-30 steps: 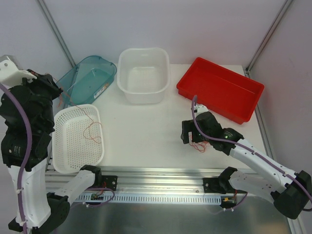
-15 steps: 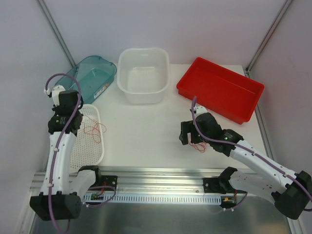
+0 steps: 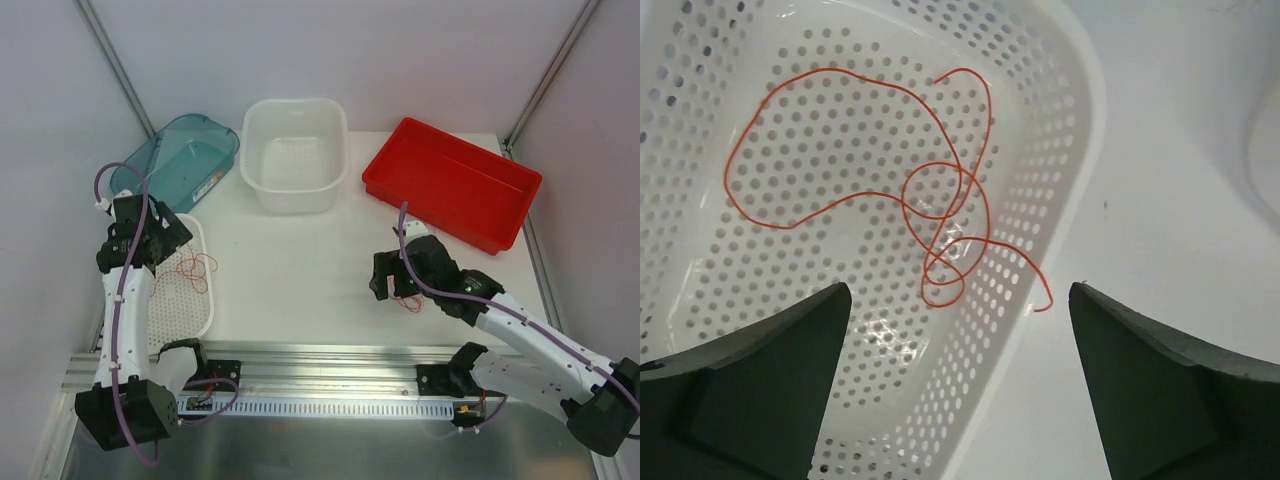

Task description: Untangle the cables

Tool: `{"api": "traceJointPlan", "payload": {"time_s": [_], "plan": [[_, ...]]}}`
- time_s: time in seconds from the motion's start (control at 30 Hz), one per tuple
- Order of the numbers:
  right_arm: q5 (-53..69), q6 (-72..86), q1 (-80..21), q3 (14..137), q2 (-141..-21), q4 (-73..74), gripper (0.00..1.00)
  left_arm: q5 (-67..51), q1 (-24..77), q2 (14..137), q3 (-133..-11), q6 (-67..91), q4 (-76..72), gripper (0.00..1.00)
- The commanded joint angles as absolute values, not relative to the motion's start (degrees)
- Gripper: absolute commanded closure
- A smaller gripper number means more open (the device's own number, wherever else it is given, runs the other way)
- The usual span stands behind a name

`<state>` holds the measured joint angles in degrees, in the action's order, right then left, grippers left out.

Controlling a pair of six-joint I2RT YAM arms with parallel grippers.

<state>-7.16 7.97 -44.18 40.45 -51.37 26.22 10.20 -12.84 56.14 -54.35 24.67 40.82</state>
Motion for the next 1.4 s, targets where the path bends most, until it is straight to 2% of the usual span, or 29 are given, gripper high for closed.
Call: {"api": "traceJointPlan", "payload": {"time_s": [0.0,0.1,0.27,0.53,0.77,0.87,1.17,1.33,1.37], "plan": [[-7.38,7.65,-44.47,39.99,-50.54,25.05,0.09,3.61,-13.1,54.23,-55.02,30.31,40.87,0.08],[-7.12,7.3,-44.56,39.73,-50.27,24.7,0.09,2.64,-13.1,53.79,-52.57,34.27,40.78,0.08],[-6.33,6.68,-44.56,38.59,-49.49,23.91,0.09,2.46,-13.1,53.53,-48.53,44.18,39.99,0.18],[-4.31,7.03,-44.47,36.21,-46.94,22.77,0.09,4.47,-13.09,56.16,-46.32,58.35,36.21,0.25],[-4.04,6.5,-44.47,34.98,-45.27,23.64,0.09,3.87,-13.18,61.25,-43.69,68.8,31.74,0.36],[-3.87,6.33,-44.47,34.63,-44.65,23.82,0.08,3.25,-13.1,63.89,-43.86,70.31,30.59,0.37],[-4.39,5.8,-44.47,33.84,-44.03,24.52,0.08,5.19,-13.18,69.96,-43.68,70.23,28.3,0.5],[-5.18,5.71,-44.56,33.66,-43.68,25.05,0.08,4.92,-13.18,71.63,-42.72,70.66,27.42,0.64],[-5.19,5.71,-44.47,33.75,-43.77,25.05,0.08,4.75,-13.18,71.8,-42.63,70.58,27.33,0.69]]}}
